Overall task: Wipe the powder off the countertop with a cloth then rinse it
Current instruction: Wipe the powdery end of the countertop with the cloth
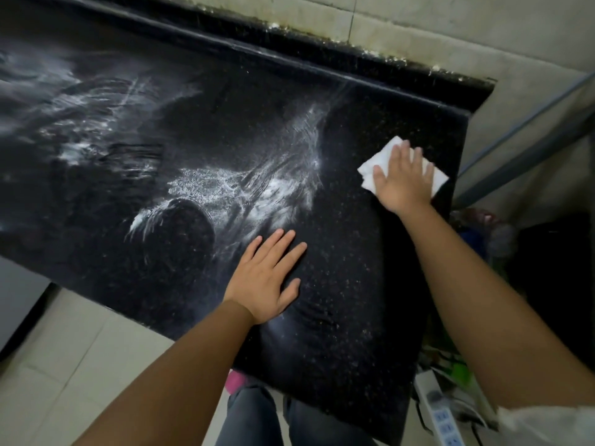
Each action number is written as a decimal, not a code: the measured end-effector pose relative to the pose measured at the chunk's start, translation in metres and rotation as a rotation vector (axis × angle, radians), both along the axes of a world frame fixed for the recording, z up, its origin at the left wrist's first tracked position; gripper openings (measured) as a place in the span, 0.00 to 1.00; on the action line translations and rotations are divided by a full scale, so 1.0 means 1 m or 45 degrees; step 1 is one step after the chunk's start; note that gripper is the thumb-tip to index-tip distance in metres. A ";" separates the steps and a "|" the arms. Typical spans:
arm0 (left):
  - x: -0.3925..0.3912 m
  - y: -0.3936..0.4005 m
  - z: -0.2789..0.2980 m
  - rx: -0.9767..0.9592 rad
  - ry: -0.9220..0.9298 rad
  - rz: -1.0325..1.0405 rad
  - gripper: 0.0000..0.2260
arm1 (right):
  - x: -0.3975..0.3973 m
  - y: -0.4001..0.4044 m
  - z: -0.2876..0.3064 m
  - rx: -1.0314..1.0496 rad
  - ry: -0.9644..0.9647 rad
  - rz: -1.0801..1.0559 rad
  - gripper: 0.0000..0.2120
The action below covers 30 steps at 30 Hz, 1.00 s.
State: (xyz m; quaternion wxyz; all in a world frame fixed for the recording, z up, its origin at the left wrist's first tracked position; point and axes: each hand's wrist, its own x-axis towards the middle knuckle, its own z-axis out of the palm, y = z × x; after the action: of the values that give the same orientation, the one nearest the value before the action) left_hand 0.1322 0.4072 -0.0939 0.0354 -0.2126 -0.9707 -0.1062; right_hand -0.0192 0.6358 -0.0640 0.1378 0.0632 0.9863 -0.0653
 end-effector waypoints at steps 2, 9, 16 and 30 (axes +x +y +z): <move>0.002 0.000 0.002 0.095 0.021 0.055 0.21 | 0.020 -0.030 -0.003 -0.013 -0.029 0.177 0.29; -0.007 -0.010 0.037 0.479 -0.134 0.473 0.26 | 0.167 -0.035 -0.014 -0.001 0.094 0.679 0.27; 0.003 -0.101 0.029 0.143 -0.209 0.442 0.25 | 0.191 0.000 -0.001 0.064 0.066 0.212 0.34; -0.030 -0.201 0.024 0.061 -0.273 0.468 0.20 | 0.229 -0.239 -0.009 -0.101 0.029 0.105 0.25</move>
State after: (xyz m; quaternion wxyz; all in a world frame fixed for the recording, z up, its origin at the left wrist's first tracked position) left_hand 0.1027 0.2062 -0.0699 -0.0444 -0.0186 -0.9886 -0.1428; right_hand 0.2103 0.3966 -0.0729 0.1314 0.0162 0.9862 -0.0995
